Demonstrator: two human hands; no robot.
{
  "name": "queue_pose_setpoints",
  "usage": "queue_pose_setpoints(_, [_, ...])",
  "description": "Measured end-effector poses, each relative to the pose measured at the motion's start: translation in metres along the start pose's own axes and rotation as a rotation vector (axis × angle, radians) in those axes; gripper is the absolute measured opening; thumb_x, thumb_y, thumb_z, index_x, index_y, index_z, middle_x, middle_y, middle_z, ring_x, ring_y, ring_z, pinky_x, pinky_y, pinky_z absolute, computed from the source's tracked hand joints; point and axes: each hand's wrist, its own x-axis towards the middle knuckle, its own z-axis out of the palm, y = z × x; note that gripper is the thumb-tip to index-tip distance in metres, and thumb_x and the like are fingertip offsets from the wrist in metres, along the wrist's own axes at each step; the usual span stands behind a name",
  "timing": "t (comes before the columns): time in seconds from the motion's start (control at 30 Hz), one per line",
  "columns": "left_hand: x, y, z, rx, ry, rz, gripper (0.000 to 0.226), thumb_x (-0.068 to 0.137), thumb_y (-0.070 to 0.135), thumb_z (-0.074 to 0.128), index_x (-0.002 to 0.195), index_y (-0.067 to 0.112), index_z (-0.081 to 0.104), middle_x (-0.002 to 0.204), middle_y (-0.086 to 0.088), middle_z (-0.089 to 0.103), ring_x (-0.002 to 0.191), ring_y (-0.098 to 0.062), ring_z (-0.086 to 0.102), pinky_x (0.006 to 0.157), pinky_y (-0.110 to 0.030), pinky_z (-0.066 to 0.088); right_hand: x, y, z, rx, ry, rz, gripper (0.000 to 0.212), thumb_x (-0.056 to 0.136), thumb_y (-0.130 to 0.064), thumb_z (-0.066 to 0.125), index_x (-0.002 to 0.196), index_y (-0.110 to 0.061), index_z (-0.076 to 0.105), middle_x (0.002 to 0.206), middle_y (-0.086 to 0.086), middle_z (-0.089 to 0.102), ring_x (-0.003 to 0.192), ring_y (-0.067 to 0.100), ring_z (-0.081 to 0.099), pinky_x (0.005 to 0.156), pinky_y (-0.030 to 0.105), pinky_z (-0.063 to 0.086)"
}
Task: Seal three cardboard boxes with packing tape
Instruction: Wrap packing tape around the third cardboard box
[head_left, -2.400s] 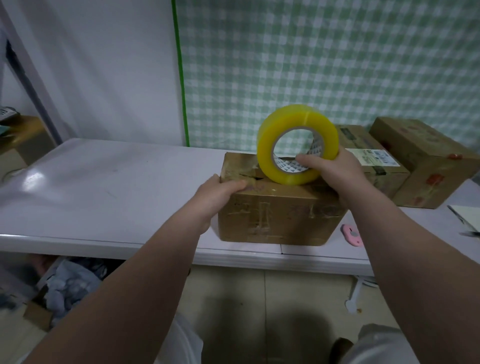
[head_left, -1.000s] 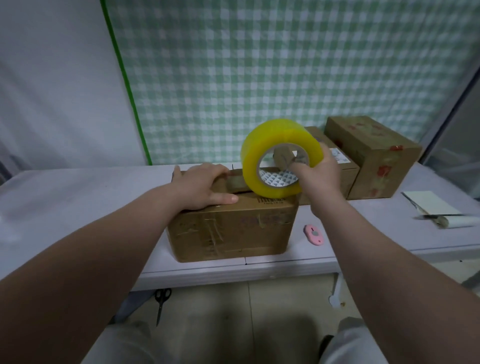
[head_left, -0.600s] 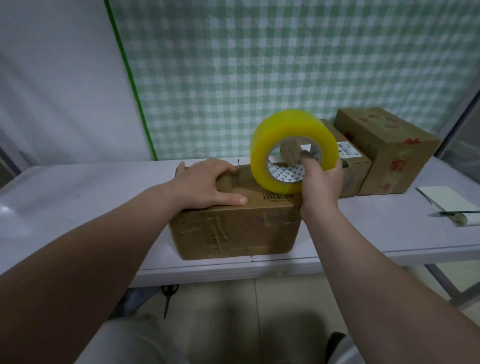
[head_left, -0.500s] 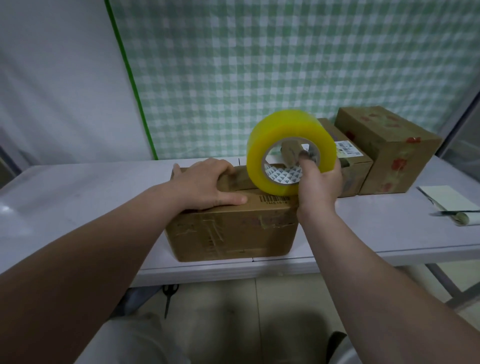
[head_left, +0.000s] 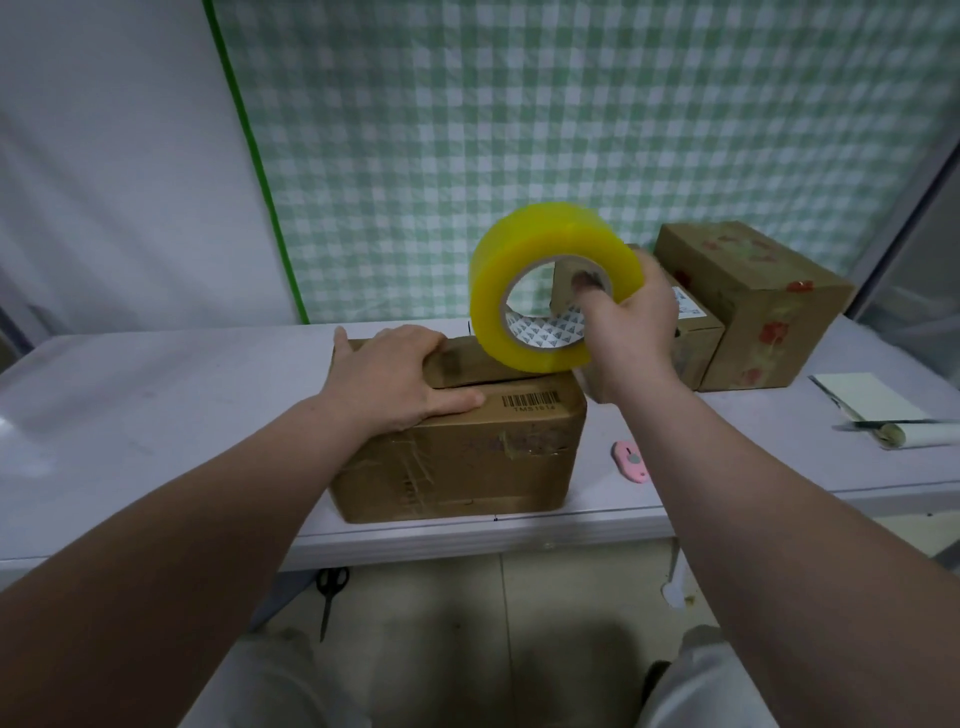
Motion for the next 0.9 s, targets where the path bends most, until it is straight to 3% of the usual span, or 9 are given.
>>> queue_pose_setpoints(0.1, [0.000, 0.000, -0.001, -0.006, -0.011, -0.005, 0.075, 0.070, 0.080, 0.049, 0.128, 0.032, 0.048, 0.133, 0.009, 0.050, 0.125, -0.017, 0.044, 0.110, -0.066, 0.009, 0.015, -0.007, -0.016, -0.116, -0.023, -0.069, 0.011, 0.087, -0.013, 0.064, 0.088, -0.019, 0.055, 0.068, -0.005, 0.054, 0.060, 0.006, 0.050, 0.049, 0.014, 0.039])
queue_pose_setpoints(0.2, [0.001, 0.001, -0.002, -0.024, -0.016, -0.014, 0.076, 0.070, 0.079, 0.051, 0.130, 0.033, 0.047, 0.137, 0.009, 0.048, 0.127, -0.017, 0.043, 0.111, -0.064, 0.009, 0.023, 0.001, -0.038, -0.255, -0.046, -0.079, 0.013, 0.087, -0.013, 0.064, 0.098, -0.015, 0.058, 0.075, 0.001, 0.056, 0.067, 0.014, 0.054, 0.060, 0.027, 0.045])
queue_pose_setpoints(0.27, [0.002, 0.001, -0.001, -0.032, -0.017, -0.015, 0.076, 0.070, 0.079, 0.051, 0.131, 0.033, 0.047, 0.137, 0.010, 0.047, 0.127, -0.016, 0.043, 0.111, -0.063, 0.009, 0.023, 0.007, -0.045, -0.283, -0.059, -0.066, 0.019, 0.087, -0.011, 0.064, 0.105, -0.017, 0.058, 0.082, 0.001, 0.058, 0.075, 0.019, 0.057, 0.064, 0.028, 0.044])
queue_pose_setpoints(0.43, [0.001, 0.001, 0.000, -0.028, -0.018, -0.014, 0.079, 0.069, 0.080, 0.050, 0.133, 0.033, 0.045, 0.139, 0.010, 0.046, 0.129, -0.016, 0.042, 0.111, -0.064, 0.009, 0.026, 0.010, -0.049, -0.334, -0.083, -0.118, 0.025, 0.086, -0.010, 0.065, 0.110, -0.015, 0.058, 0.091, 0.006, 0.061, 0.080, 0.022, 0.057, 0.064, 0.029, 0.044])
queue_pose_setpoints(0.53, [0.002, 0.000, 0.000, -0.022, -0.018, -0.008, 0.081, 0.068, 0.082, 0.048, 0.132, 0.033, 0.046, 0.138, 0.010, 0.046, 0.130, -0.015, 0.040, 0.110, -0.065, 0.011, 0.031, 0.011, -0.049, -0.370, -0.110, -0.155, 0.029, 0.086, -0.009, 0.064, 0.114, -0.015, 0.058, 0.096, 0.009, 0.061, 0.081, 0.024, 0.058, 0.056, 0.027, 0.042])
queue_pose_setpoints(0.7, [0.001, 0.000, -0.001, -0.020, -0.016, -0.006, 0.083, 0.066, 0.082, 0.047, 0.133, 0.033, 0.046, 0.138, 0.008, 0.045, 0.132, -0.015, 0.035, 0.111, -0.064, 0.009, 0.036, 0.010, -0.058, -0.481, -0.140, -0.185, 0.043, 0.085, -0.003, 0.062, 0.124, -0.019, 0.054, 0.109, 0.010, 0.059, 0.095, 0.028, 0.057, 0.071, 0.034, 0.045])
queue_pose_setpoints(0.8, [0.002, 0.001, -0.002, -0.015, -0.035, -0.003, 0.096, 0.057, 0.091, 0.039, 0.132, 0.032, 0.046, 0.136, 0.008, 0.047, 0.130, -0.015, 0.039, 0.112, -0.064, 0.009, 0.041, 0.012, -0.079, -0.626, -0.129, -0.178, 0.053, 0.083, 0.001, 0.061, 0.132, -0.019, 0.051, 0.121, 0.012, 0.057, 0.109, 0.030, 0.054, 0.079, 0.032, 0.039])
queue_pose_setpoints(0.9, [0.003, 0.001, -0.001, -0.012, -0.023, -0.005, 0.108, 0.046, 0.097, 0.030, 0.131, 0.033, 0.047, 0.134, 0.010, 0.049, 0.127, -0.016, 0.042, 0.112, -0.063, 0.010, 0.037, 0.018, -0.085, -0.690, -0.150, -0.173, 0.054, 0.082, 0.001, 0.061, 0.131, -0.019, 0.052, 0.121, 0.014, 0.056, 0.110, 0.034, 0.053, 0.082, 0.035, 0.041])
